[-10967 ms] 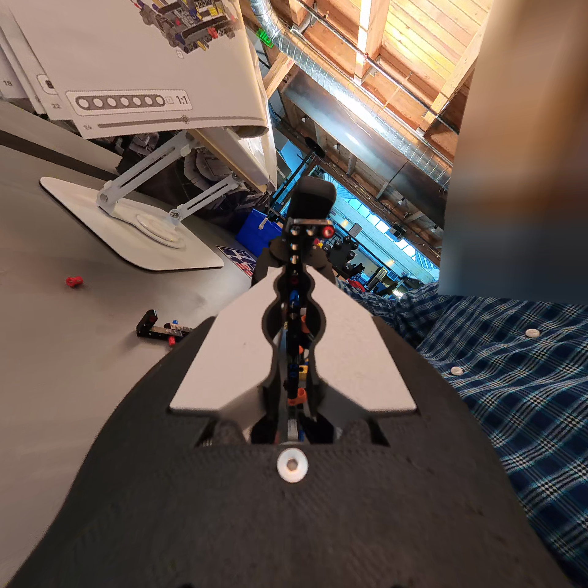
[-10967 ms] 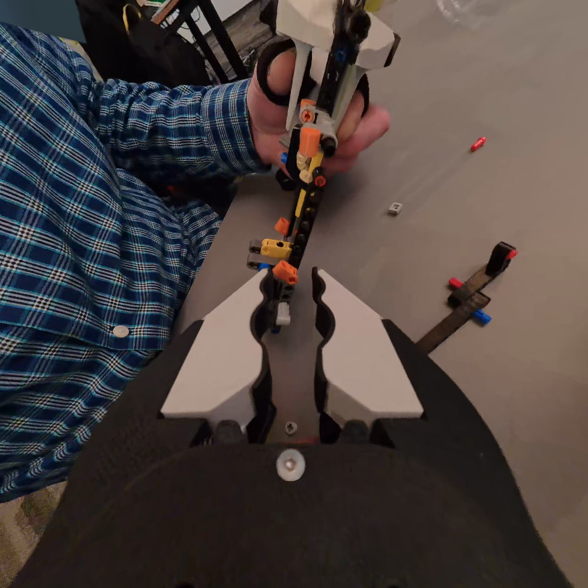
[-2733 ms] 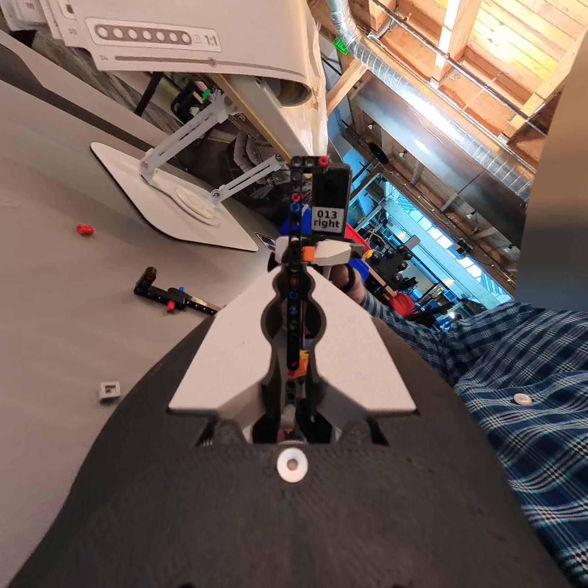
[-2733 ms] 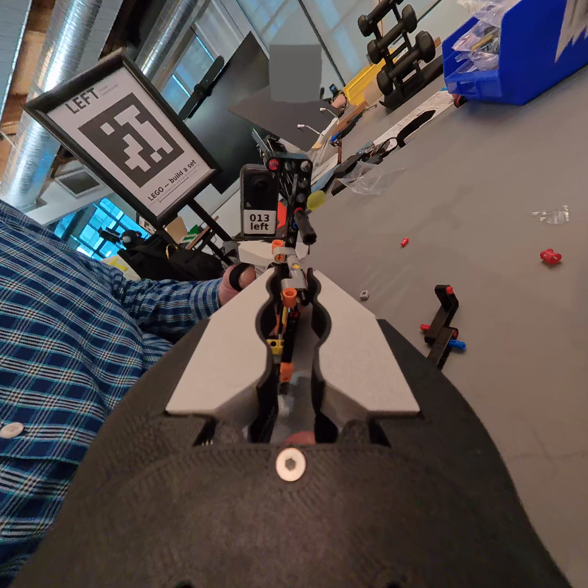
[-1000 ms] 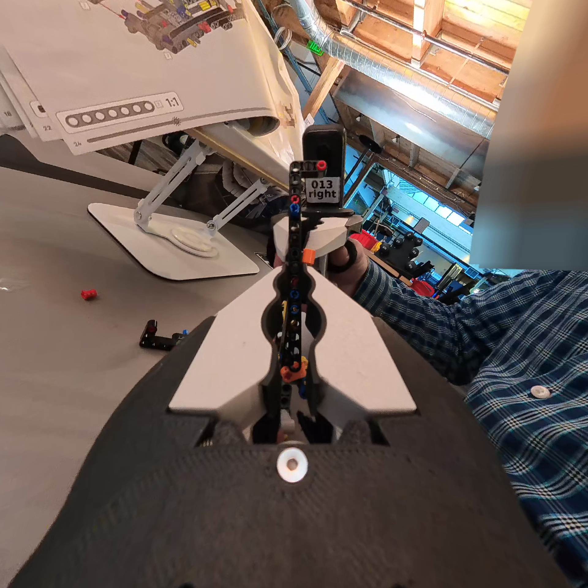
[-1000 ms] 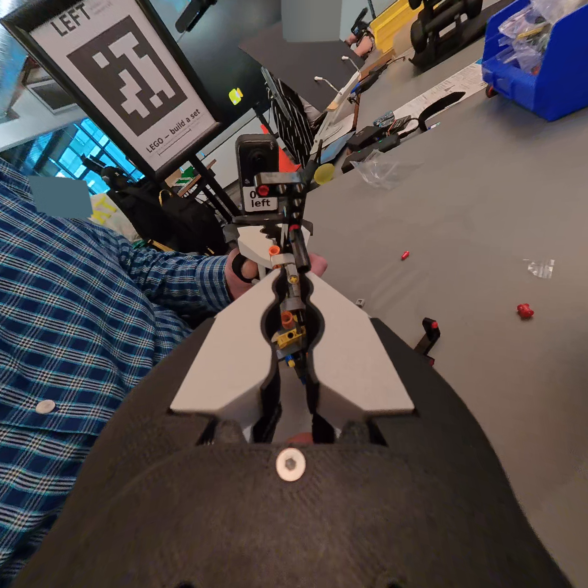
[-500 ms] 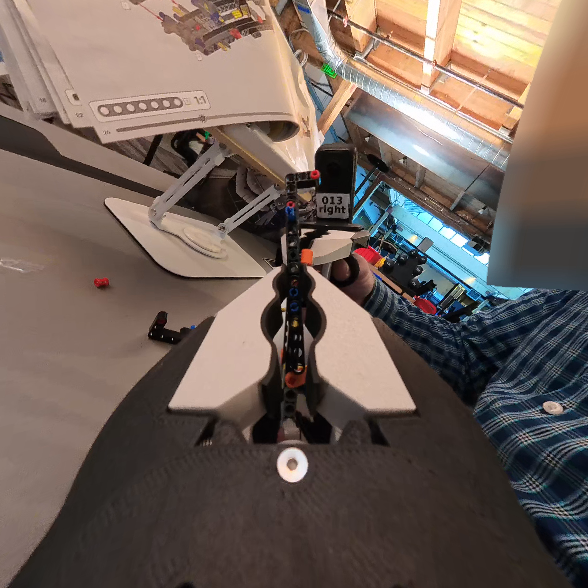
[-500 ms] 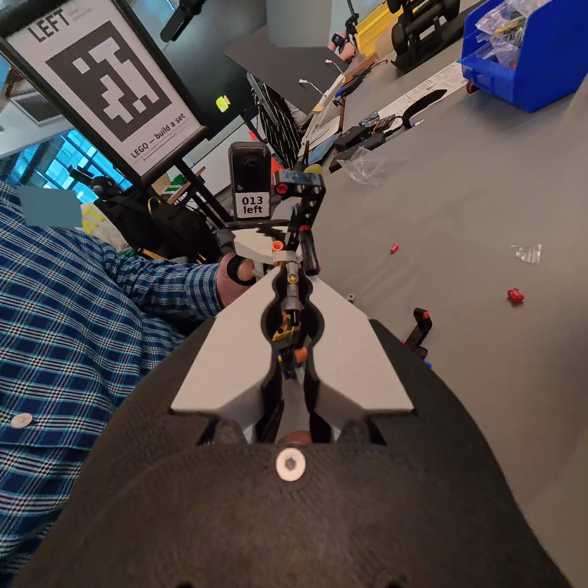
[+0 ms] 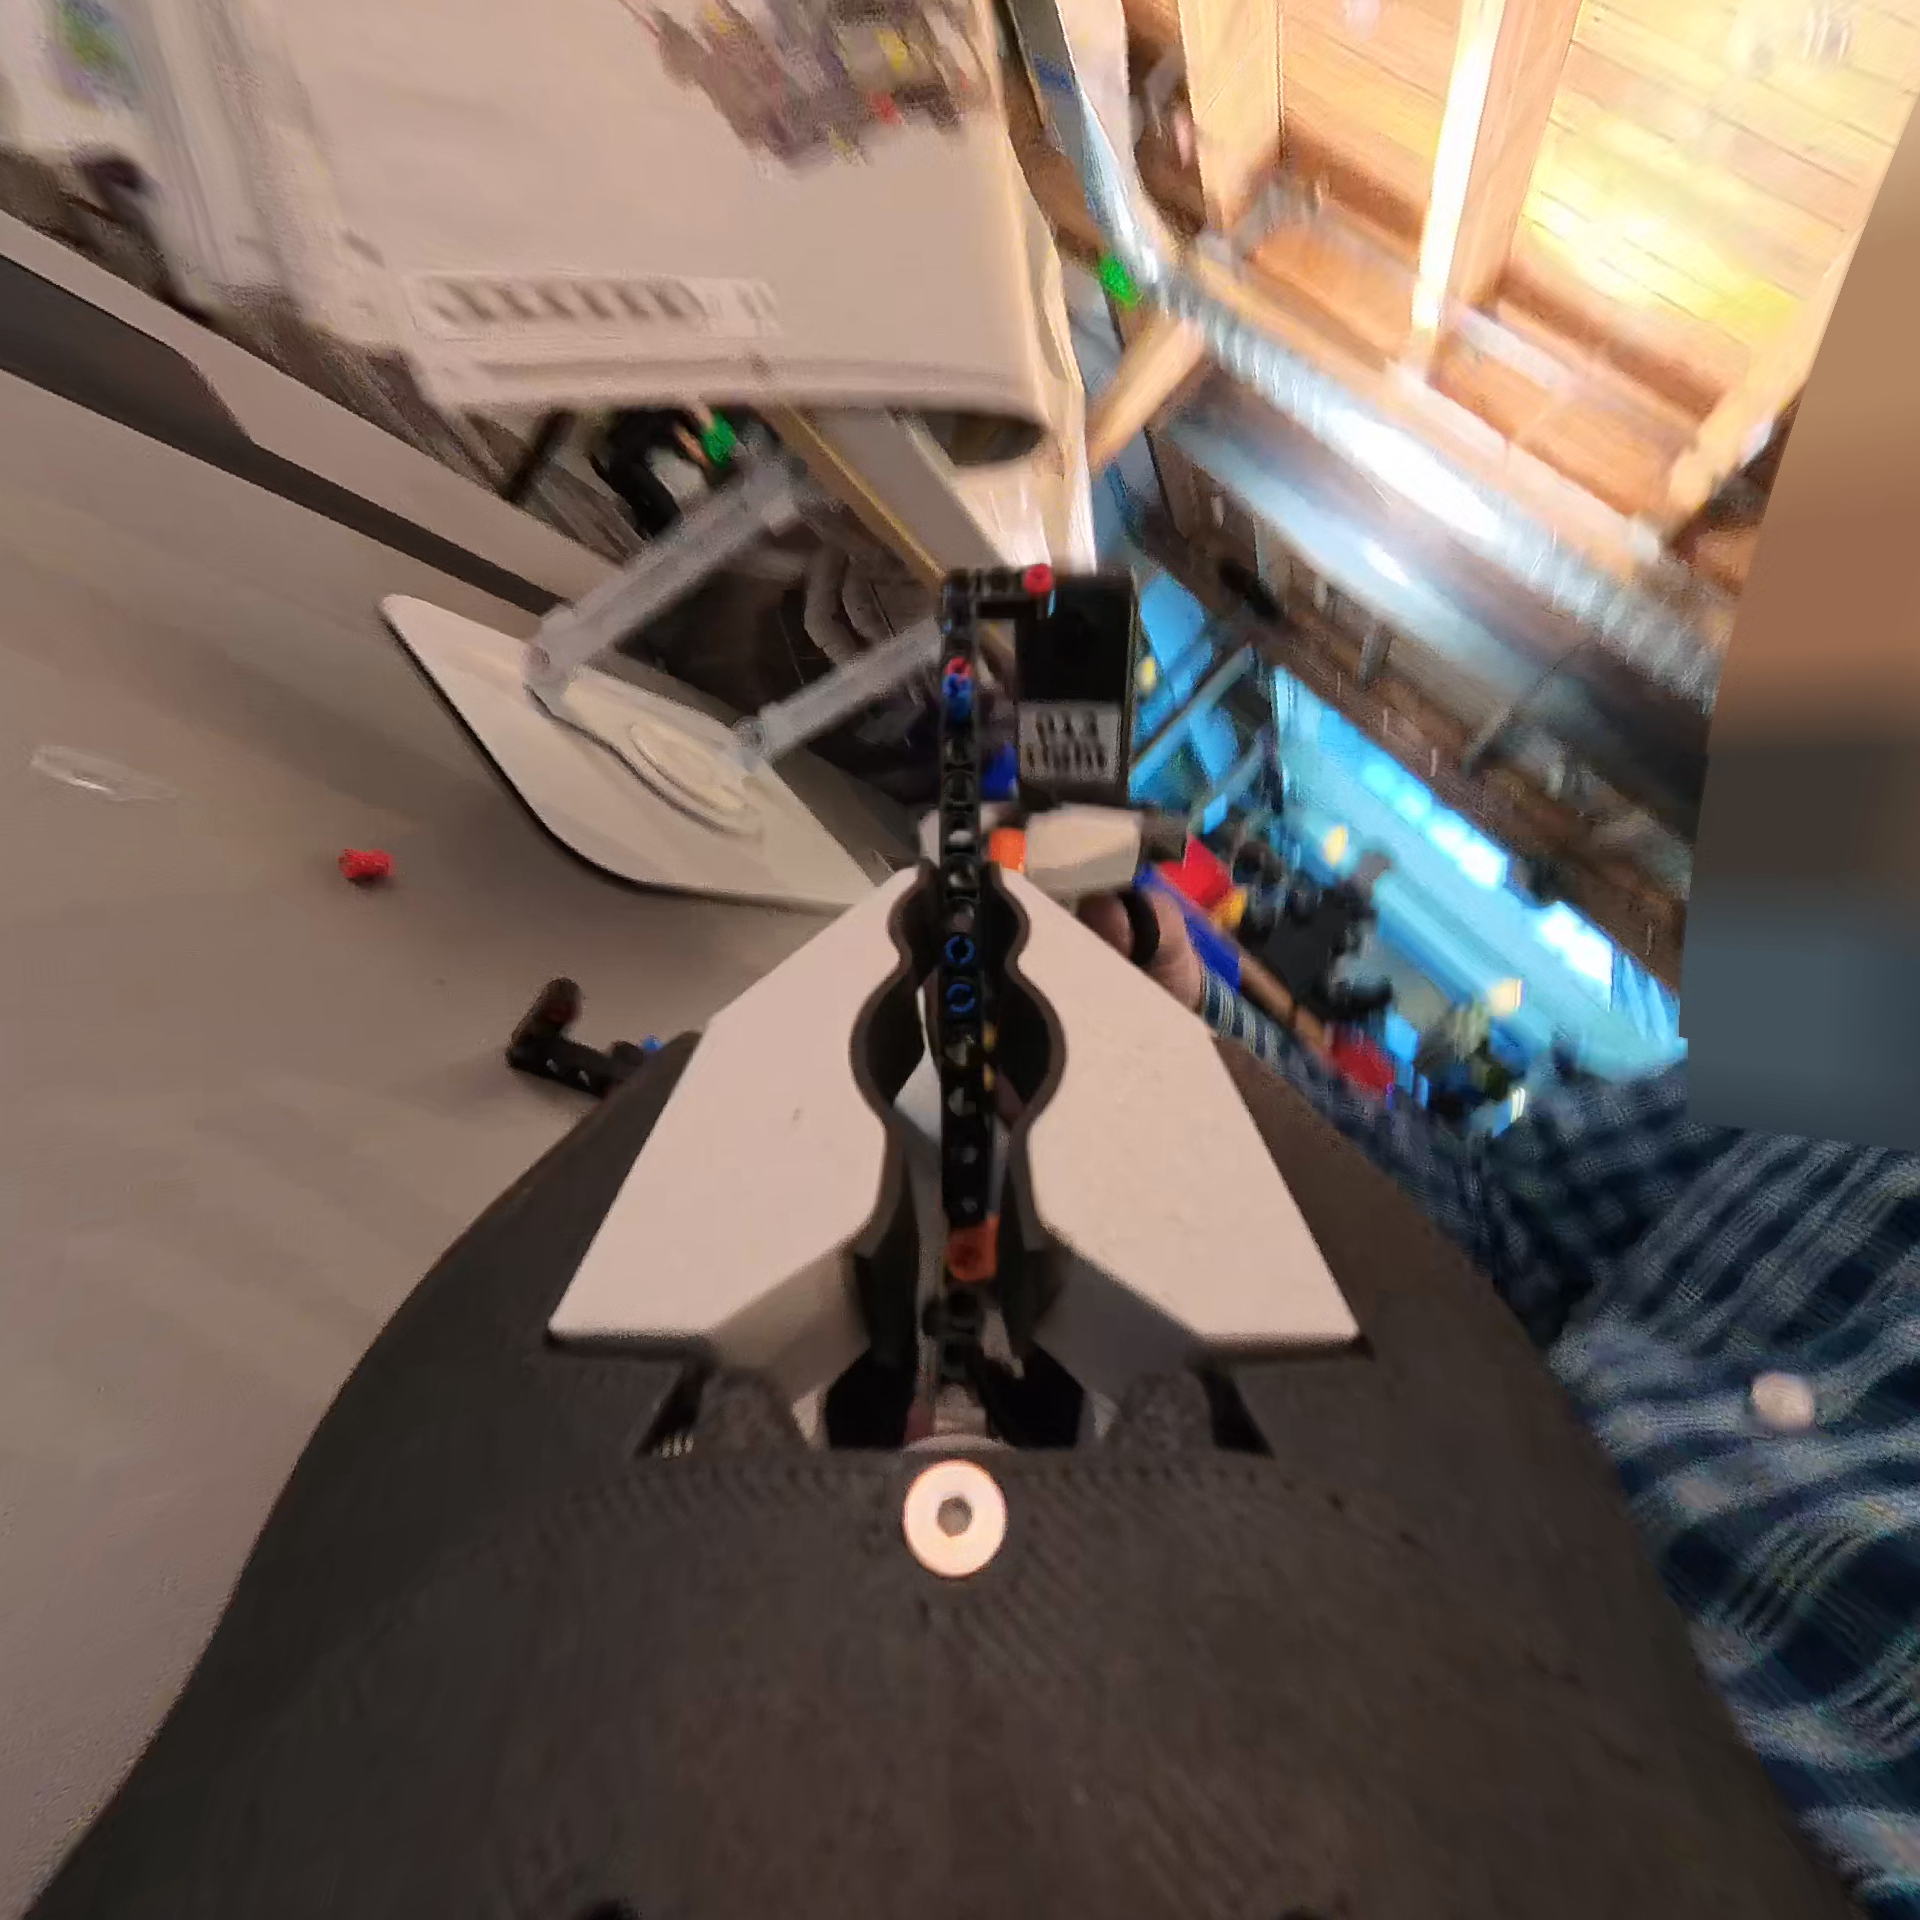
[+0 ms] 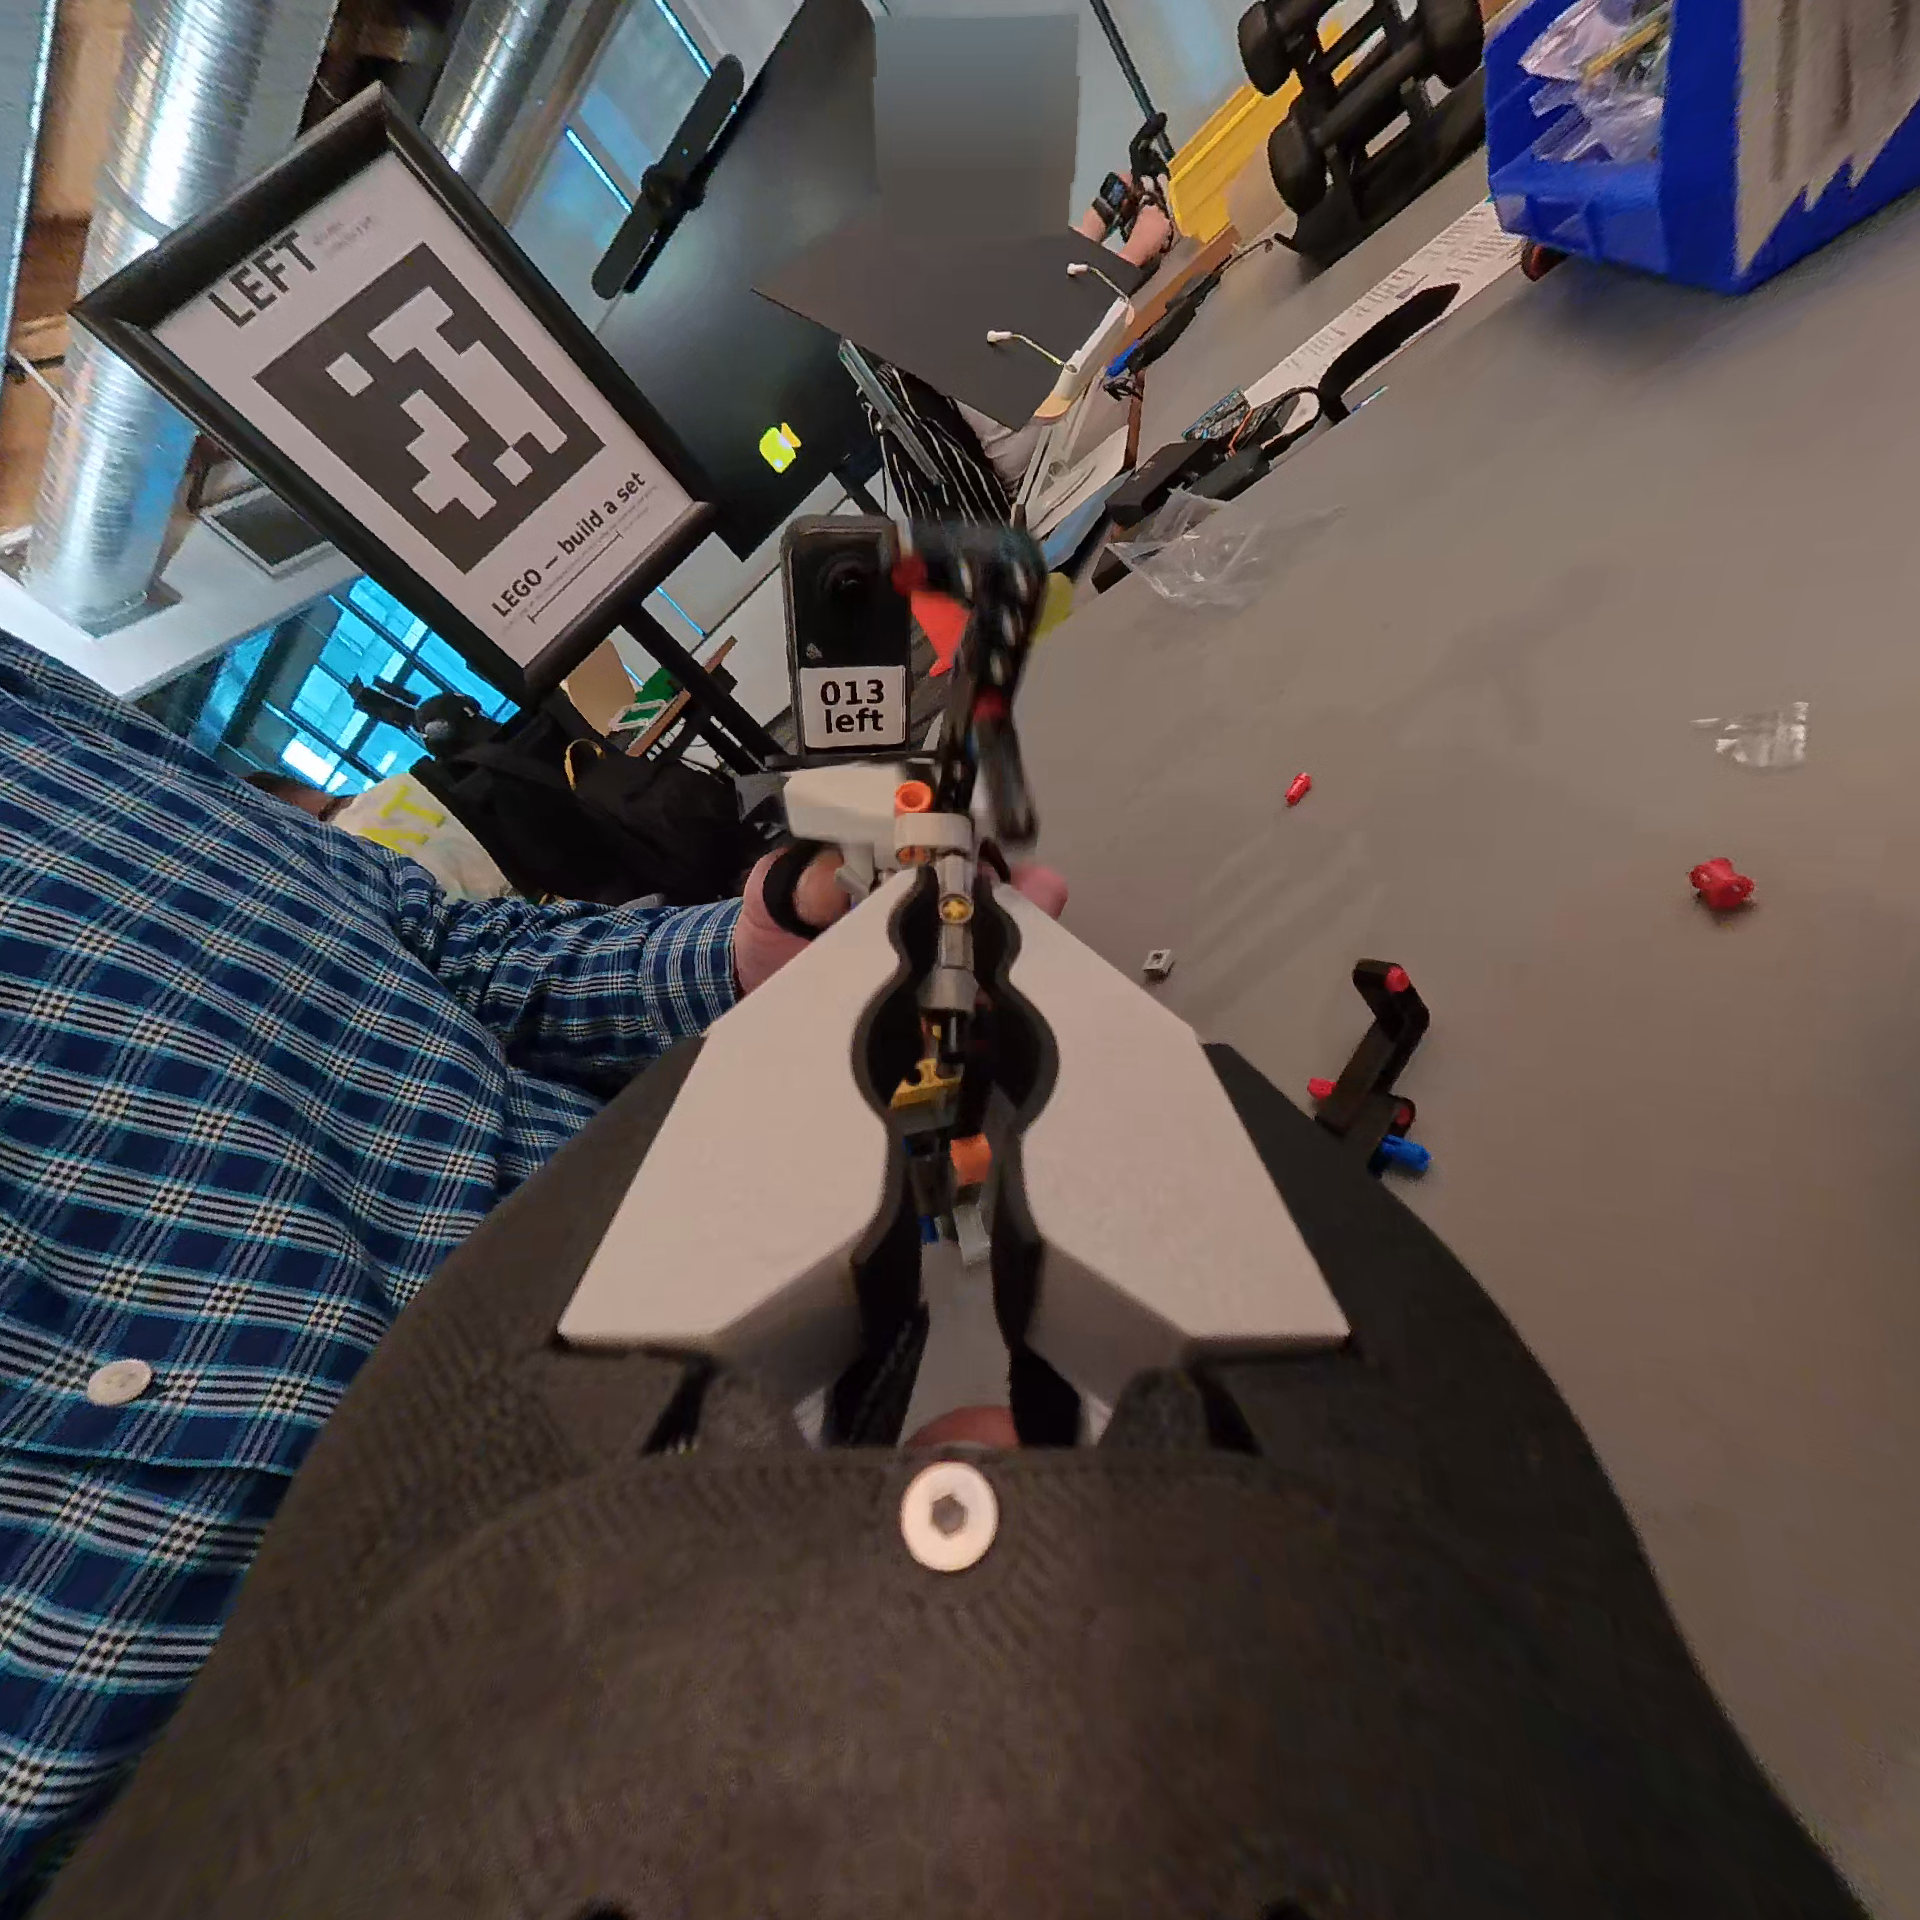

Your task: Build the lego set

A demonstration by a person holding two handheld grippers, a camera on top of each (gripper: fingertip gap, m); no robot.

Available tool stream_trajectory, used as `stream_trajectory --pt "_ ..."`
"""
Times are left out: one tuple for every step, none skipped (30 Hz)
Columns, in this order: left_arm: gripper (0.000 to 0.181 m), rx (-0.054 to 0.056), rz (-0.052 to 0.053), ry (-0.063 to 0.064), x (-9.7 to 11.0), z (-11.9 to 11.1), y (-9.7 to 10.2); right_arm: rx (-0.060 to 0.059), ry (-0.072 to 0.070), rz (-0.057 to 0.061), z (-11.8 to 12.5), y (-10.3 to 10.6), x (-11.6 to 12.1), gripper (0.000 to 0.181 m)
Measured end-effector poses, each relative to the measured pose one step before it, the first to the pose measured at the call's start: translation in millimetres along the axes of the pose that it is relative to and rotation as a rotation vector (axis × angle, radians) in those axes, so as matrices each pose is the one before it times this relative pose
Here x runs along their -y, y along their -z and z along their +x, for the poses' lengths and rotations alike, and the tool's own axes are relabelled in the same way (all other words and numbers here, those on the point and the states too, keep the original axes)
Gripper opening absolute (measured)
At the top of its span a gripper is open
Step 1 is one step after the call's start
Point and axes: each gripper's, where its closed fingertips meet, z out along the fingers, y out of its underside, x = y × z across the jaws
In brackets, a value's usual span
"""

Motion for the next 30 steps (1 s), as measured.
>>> stream_trajectory --pt "0.005 0.0047 0.0846 0.0595 14.34 -7.29 9.08 -0.0102 -0.0022 0.0028 3.01 3.01 -0.95 0.004" --pt "0.005 0.0031 0.0124 0.0074 5.43 -2.98 5.66 -0.0035 -0.0072 0.0105 2.25 4.21 -0.60 0.003" --pt "0.006 0.0109 -0.0599 -0.0520 -7.72 1.76 -1.17 -0.0047 0.0025 -0.0016 0.86 2.02 -2.13 0.003" --pt "0.006 0.0041 -0.0244 -0.0182 -4.86 1.74 -2.75 -0.0071 0.0101 -0.0133 0.05 -0.95 -3.11 0.003" --pt "0.006 0.0029 0.0133 0.0180 1.75 -1.82 -0.13 0.0018 0.0000 -0.0011 -0.28 -1.27 -0.33 0.003" --pt "0.006 -0.0023 0.0243 0.0249 4.52 -2.26 2.27 0.0010 -0.0075 0.0092 1.24 -0.23 1.78 0.003" --pt "0.006 0.0000 0.0019 0.0090 1.11 -0.99 1.23 -0.0008 -0.0033 0.0074 1.69 0.48 1.56 0.003" --pt "0.006 0.0096 -0.0240 -0.0182 -2.62 -0.40 -0.16 0.0018 -0.0022 0.0020 0.77 0.44 0.71 0.003" --pt "0.006 0.0022 -0.0166 0.0008 -1.78 -0.33 -0.01 0.0042 -0.0027 -0.0043 -0.11 0.18 -0.29 0.003" --pt "0.006 0.0129 -0.0078 0.0075 -0.43 -2.37 0.55 -0.0011 -0.0040 -0.0073 0.68 -0.19 -0.81 0.003" --pt "0.005 0.0198 -0.0155 -0.0118 -1.55 -2.22 0.25 -0.0106 -0.0053 -0.0080 2.26 -0.31 -1.13 0.003" --pt "0.006 0.0124 -0.0284 -0.0127 -3.49 -1.03 -0.50 -0.0136 -0.0066 -0.0113 2.97 -0.12 -2.03 0.004" --pt "0.006 0.0087 -0.0179 -0.0009 -2.12 -1.10 -0.14 -0.0121 -0.0077 -0.0097 2.86 -0.14 -2.17 0.004" --pt "0.006 0.0116 -0.0038 0.0066 0.05 -2.32 0.70 -0.0174 -0.0019 -0.0063 2.84 -0.04 -1.81 0.004" --pt "0.005 0.0112 -0.0139 0.0070 -1.02 -2.61 0.87 -0.0166 -0.0001 -0.0076 2.41 0.05 -1.83 0.004" --pt "0.005 0.0118 -0.0263 0.0053 -2.47 -2.67 0.47 -0.0096 -0.0038 -0.0055 1.32 0.13 -1.44 0.004" --pt "0.005 0.0208 -0.0287 0.0047 -2.81 -3.60 0.54 -0.0114 0.0001 -0.0068 1.23 0.15 -1.49 0.004" --pt "0.005 0.0234 -0.0306 0.0012 -3.40 -3.80 0.66 -0.0138 0.0039 -0.0108 1.47 0.60 -1.72 0.004" --pt "0.005 0.0304 -0.0317 0.0072 -3.91 -5.27 0.35 -0.0086 -0.0016 -0.0060 1.23 0.90 -0.96 0.004" --pt "0.005 0.0252 -0.0190 0.0099 -2.27 -4.47 0.68 -0.0094 -0.0032 -0.0007 1.90 1.16 -0.47 0.004" --pt "0.005 0.0222 -0.0130 0.0082 -1.26 -3.42 0.66 -0.0151 -0.0017 -0.0063 2.78 1.12 -1.31 0.004" --pt "0.005 0.0385 -0.0217 -0.0049 -2.64 -5.32 0.40 -0.0141 0.0006 -0.0086 2.35 1.10 -1.84 0.004" --pt "0.006 0.0365 -0.0235 -0.0199 -2.83 -5.07 0.12 -0.0071 0.0004 -0.0044 0.72 0.84 -1.19 0.004" --pt "0.005 0.0096 -0.0137 -0.0026 -1.53 -2.22 0.26 -0.0084 0.0044 -0.0047 0.57 0.83 -0.92 0.004" --pt "0.006 0.0074 -0.0251 0.0229 -2.96 -2.99 -0.09 -0.0144 0.0050 -0.0111 1.57 0.67 -1.91 0.004" --pt "0.006 0.0249 -0.0163 0.0031 -1.72 -4.86 0.36 -0.0146 0.0039 -0.0130 1.93 0.52 -2.26 0.004" --pt "0.006 0.0277 -0.0046 -0.0117 0.36 -4.32 0.71 -0.0141 0.0061 -0.0123 1.72 0.26 -2.33 0.004" --pt "0.006 0.0315 -0.0194 0.0011 -1.13 -5.21 -0.08 -0.0159 0.0049 -0.0157 1.82 0.09 -2.66 0.004" --pt "0.006 0.0272 -0.0225 -0.0099 -1.53 -3.95 -0.69 -0.0167 0.0059 -0.0132 1.67 0.12 -2.23 0.004" --pt "0.006 0.0256 -0.0149 -0.0231 -0.75 -3.02 -0.89 -0.0169 0.0085 -0.0070 1.16 0.09 -1.01 0.004"
